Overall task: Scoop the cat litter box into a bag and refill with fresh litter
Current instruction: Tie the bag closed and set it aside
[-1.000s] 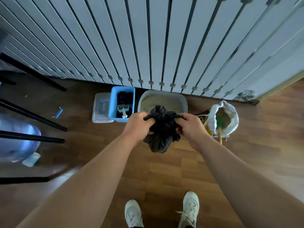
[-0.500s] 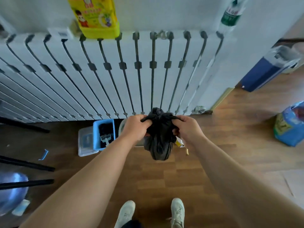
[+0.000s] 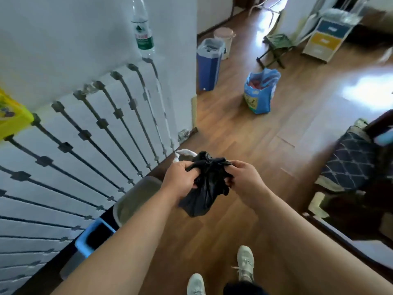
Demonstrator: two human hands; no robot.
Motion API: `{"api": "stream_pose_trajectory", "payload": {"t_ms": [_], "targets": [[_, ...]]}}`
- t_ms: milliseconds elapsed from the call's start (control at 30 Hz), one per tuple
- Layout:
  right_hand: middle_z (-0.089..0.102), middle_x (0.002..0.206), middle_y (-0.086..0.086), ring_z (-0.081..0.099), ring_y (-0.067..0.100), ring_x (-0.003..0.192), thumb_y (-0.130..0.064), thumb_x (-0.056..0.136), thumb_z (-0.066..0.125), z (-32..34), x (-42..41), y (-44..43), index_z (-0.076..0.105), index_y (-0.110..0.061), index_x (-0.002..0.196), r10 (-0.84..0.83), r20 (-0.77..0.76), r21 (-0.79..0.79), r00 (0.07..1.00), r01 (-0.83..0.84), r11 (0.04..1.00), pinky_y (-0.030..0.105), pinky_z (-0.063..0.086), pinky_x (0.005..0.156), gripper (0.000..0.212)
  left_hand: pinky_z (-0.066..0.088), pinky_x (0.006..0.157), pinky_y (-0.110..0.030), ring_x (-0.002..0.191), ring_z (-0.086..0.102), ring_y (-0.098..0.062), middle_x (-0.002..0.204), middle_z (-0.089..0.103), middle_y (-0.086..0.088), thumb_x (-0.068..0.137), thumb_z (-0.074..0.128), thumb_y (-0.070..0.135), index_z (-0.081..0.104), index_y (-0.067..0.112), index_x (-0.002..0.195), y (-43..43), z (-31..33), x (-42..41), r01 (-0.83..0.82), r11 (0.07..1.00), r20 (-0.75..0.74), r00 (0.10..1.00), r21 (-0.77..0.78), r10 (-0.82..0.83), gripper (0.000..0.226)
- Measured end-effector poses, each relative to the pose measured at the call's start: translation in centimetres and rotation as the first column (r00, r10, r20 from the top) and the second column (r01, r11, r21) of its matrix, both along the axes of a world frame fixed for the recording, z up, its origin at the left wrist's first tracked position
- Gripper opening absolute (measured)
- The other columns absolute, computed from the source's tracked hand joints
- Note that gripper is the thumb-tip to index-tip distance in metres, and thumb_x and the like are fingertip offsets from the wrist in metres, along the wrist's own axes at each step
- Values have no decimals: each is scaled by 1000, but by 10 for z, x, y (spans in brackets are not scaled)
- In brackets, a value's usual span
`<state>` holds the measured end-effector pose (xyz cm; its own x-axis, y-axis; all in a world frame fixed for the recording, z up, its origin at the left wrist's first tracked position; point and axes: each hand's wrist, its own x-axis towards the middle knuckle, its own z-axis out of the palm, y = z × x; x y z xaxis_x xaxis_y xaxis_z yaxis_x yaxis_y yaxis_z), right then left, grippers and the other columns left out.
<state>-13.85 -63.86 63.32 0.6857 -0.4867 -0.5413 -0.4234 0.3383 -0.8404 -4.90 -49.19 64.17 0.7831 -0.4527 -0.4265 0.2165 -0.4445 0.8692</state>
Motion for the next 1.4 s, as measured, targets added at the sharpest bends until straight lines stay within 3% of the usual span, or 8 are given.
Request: {"api": "stream_pose_trajectory", "payload": {"t_ms": [133, 433, 633, 833, 933, 1067, 1300, 1400], "targets": [[51, 68, 8, 42, 14, 51, 0, 97, 46, 6, -62, -11, 65, -3, 89, -182, 16, 53, 983, 181, 982, 26, 40, 54, 21, 59, 65, -30, 75, 67, -20, 80, 69, -7, 94, 59, 9, 70, 18, 83, -31, 5, -37, 195, 981, -5, 981, -9, -195, 18], [57, 72, 8, 47, 13, 53, -2, 99, 45, 15, -243, -53, 66, -10, 86, -553, 1, 65, 833, 551, 832, 21, 40, 50, 26, 52, 61, -34, 65, 61, -20, 74, 65, -6, 93, 58, 5, 66, 14, 80, -122, 12, -181, 510, 858, -40, 858, -61, -513, 18], [64, 81, 11, 53, 18, 67, -4, 99, 48, 13, -386, -74, 67, -13, 87, -723, -10, 34, 691, 723, 691, 29, 43, 62, 25, 57, 69, -36, 78, 66, -21, 89, 70, -10, 94, 58, 8, 67, 13, 90, -173, 19, -313, 681, 730, -20, 730, -51, -683, 11], [56, 57, 7, 46, 12, 42, 1, 98, 45, 16, -525, -84, 64, -10, 81, -835, 57, 19, 547, 836, 549, 26, 38, 47, 27, 60, 74, -37, 83, 68, -21, 86, 71, -4, 94, 56, 8, 67, 22, 81, -209, 21, -453, 784, 619, 2, 620, -44, -785, 22], [55, 48, 1, 44, 10, 39, 0, 98, 46, 15, -583, -83, 63, -7, 83, -881, 94, 61, 464, 880, 470, 22, 38, 41, 24, 60, 73, -35, 84, 69, -19, 88, 72, -4, 94, 57, 8, 71, 17, 88, -224, 17, -514, 821, 567, -7, 568, -62, -823, 17], [55, 49, 1, 43, 8, 38, 1, 99, 45, 13, -667, -88, 63, -4, 90, -940, 94, 93, 327, 937, 336, 19, 37, 39, 21, 59, 69, -31, 85, 69, -17, 90, 71, -2, 93, 59, 9, 69, 11, 102, -252, 5, -602, 855, 514, -60, 511, -66, -858, 14], [54, 54, 2, 42, 8, 42, 0, 98, 44, 10, -781, -117, 62, -10, 82, -989, 104, 104, 108, 987, 119, 19, 35, 41, 26, 59, 72, -30, 79, 68, -16, 81, 68, -1, 94, 58, 7, 65, 20, 78, -309, 8, -725, 928, 363, -97, 354, -91, -930, 21], [56, 54, 1, 43, 7, 40, 1, 98, 45, 11, -817, -138, 62, -9, 83, -993, 112, 124, 30, 991, 44, 18, 35, 40, 25, 59, 71, -29, 77, 68, -15, 82, 69, -1, 93, 61, 10, 69, 16, 84, -344, 5, -764, 954, 289, -92, 282, -79, -955, 13]]}}
